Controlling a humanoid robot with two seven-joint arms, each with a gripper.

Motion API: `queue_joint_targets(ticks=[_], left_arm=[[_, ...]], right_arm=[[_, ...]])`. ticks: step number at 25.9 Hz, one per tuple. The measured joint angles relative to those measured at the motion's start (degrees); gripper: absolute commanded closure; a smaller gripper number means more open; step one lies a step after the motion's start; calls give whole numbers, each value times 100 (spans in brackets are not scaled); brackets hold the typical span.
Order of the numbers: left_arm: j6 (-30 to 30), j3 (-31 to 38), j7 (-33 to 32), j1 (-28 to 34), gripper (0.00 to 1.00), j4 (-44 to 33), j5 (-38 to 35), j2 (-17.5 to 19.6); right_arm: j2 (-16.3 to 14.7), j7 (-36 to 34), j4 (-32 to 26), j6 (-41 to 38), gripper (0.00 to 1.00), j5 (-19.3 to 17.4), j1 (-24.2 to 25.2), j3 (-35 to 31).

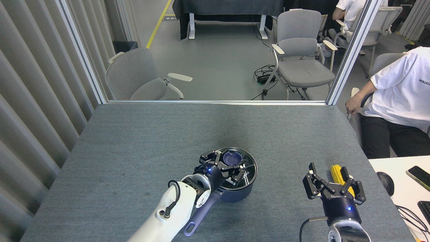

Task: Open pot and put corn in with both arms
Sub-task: 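Reach the left gripper to the glass lid knob and grasp it, then lift the glass lid off the saucepan with the left gripper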

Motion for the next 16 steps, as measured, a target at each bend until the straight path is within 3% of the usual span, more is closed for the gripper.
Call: queue_joint_targets(ticks=[4, 7, 11, 16], left_arm=[[-28, 26, -5, 59, 53, -250, -1, 44], [-51, 62, -31, 81, 56, -576, 18, 275], [-50, 322, -61, 84, 56, -1061, 35, 849], [10, 790, -66, 248, 56, -1282, 9, 1876]], right_arm=[[0, -1, 0, 0, 0, 0, 0, 0], [-9, 0, 0, 0, 0, 0, 0, -2], [-28, -1, 0, 0, 0, 0, 1, -1], [-68, -4, 2, 0, 0, 0, 4, -1]])
